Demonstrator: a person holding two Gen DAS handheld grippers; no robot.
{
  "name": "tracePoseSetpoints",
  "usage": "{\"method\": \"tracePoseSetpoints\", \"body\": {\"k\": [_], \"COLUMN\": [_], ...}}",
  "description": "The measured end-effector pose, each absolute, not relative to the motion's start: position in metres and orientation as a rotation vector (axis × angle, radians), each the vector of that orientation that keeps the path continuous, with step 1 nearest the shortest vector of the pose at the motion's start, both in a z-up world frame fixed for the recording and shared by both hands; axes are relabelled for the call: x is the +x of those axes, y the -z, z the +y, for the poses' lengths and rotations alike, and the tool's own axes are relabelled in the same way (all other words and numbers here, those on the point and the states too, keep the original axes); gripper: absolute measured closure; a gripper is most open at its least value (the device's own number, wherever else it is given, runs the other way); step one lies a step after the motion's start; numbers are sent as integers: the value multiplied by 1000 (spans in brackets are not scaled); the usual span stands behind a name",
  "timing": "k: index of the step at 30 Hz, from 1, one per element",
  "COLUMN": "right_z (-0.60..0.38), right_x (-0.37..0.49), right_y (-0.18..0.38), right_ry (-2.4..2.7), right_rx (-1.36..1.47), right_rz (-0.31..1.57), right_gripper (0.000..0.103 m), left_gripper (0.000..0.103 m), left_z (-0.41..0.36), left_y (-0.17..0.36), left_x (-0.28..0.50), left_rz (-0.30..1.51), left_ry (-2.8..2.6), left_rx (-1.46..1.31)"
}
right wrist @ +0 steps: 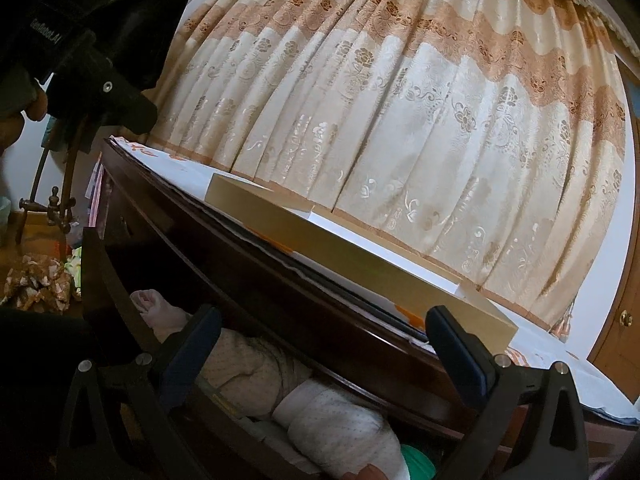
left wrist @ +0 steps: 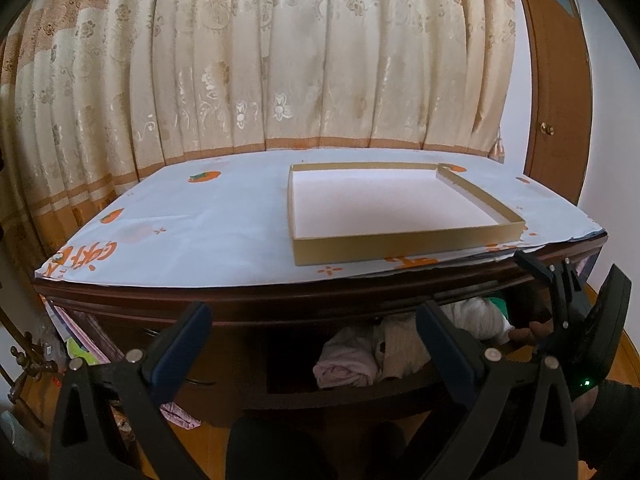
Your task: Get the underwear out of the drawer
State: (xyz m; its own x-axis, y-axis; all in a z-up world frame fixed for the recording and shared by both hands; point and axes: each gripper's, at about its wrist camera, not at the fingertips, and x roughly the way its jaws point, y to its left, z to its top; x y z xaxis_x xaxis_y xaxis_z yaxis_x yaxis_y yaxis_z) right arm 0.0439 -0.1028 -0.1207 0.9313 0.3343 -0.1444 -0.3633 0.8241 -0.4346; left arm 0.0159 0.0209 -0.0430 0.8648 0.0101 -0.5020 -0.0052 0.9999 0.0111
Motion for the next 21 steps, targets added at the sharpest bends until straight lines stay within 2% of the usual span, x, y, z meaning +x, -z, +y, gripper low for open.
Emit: {"method": "tracePoseSetpoints", "body": {"k": [21], "right_z": [-115], "right_x": [28], "right_y": [113], "right_ry": [-336], "right_rx": [-417], "right_rz": [122], "right_gripper": [0], "left_gripper": [0], "left_z": [25], "left_y": [39], "left_x": [-2], "left_rz": [511], "left_ry": [-7], "left_rx": [8]}}
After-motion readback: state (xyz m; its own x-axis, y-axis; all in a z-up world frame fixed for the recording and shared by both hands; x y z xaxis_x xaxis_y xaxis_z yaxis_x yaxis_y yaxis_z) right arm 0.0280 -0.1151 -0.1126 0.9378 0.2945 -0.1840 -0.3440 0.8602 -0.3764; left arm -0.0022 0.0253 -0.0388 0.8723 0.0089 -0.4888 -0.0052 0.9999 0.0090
